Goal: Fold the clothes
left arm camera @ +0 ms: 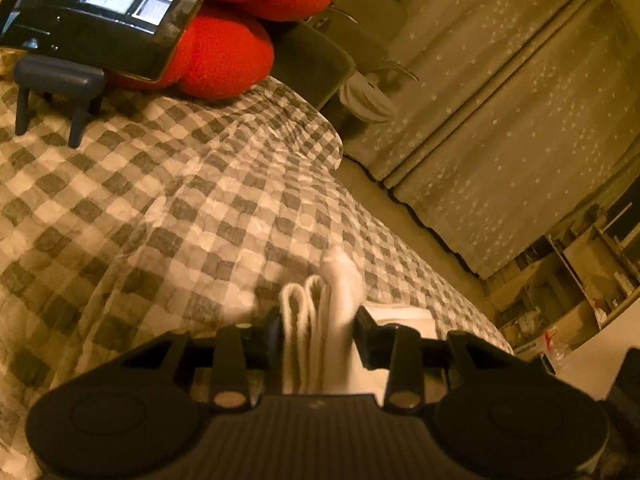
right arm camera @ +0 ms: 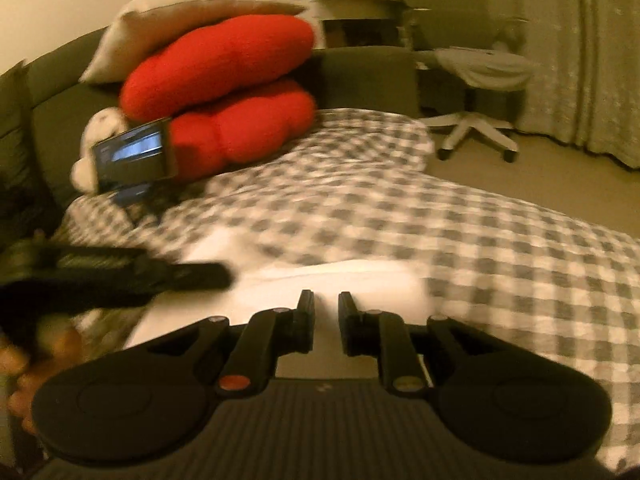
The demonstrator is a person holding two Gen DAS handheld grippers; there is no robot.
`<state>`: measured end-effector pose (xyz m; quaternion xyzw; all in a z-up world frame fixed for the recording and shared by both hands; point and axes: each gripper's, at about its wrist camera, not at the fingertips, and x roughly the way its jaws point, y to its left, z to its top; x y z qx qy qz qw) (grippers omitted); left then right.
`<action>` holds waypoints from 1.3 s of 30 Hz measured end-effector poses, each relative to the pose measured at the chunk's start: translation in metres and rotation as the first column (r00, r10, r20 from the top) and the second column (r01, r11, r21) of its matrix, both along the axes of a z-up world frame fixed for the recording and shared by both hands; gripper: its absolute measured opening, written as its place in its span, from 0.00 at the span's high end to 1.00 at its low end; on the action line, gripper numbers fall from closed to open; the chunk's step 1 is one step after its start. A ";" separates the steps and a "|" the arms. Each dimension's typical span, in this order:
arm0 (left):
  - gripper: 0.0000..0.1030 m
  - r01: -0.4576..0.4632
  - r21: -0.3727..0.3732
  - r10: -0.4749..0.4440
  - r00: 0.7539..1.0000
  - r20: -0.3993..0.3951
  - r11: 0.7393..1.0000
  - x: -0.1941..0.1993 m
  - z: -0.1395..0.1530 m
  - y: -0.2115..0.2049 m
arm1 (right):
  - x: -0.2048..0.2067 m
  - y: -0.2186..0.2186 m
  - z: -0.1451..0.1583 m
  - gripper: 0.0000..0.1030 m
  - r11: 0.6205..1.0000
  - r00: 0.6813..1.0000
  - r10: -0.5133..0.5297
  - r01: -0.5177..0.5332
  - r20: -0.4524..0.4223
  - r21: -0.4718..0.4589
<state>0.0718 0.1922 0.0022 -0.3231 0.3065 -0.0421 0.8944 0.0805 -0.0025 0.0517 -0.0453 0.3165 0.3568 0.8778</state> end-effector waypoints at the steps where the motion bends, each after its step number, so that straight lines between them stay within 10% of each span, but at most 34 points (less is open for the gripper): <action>1: 0.64 0.000 0.002 0.000 1.000 0.001 1.000 0.001 0.000 0.000 | -0.005 0.006 -0.002 0.81 1.000 1.000 0.025 -0.025 -0.002 -0.009; 5: 0.79 -0.005 -0.030 0.005 1.000 -0.003 1.000 0.002 -0.005 0.004 | -0.026 0.029 -0.009 0.81 0.992 0.993 0.120 -0.120 -0.007 -0.040; 18: 0.81 -0.025 -0.167 0.021 0.999 -0.024 0.986 -0.001 -0.015 0.019 | -0.052 0.037 -0.013 0.82 0.975 0.973 0.221 -0.218 -0.067 0.045; 39: 0.80 -0.020 -0.119 0.017 1.000 -0.022 0.993 0.000 -0.011 0.016 | -0.064 0.033 -0.007 0.81 0.958 0.952 0.285 -0.285 -0.109 0.018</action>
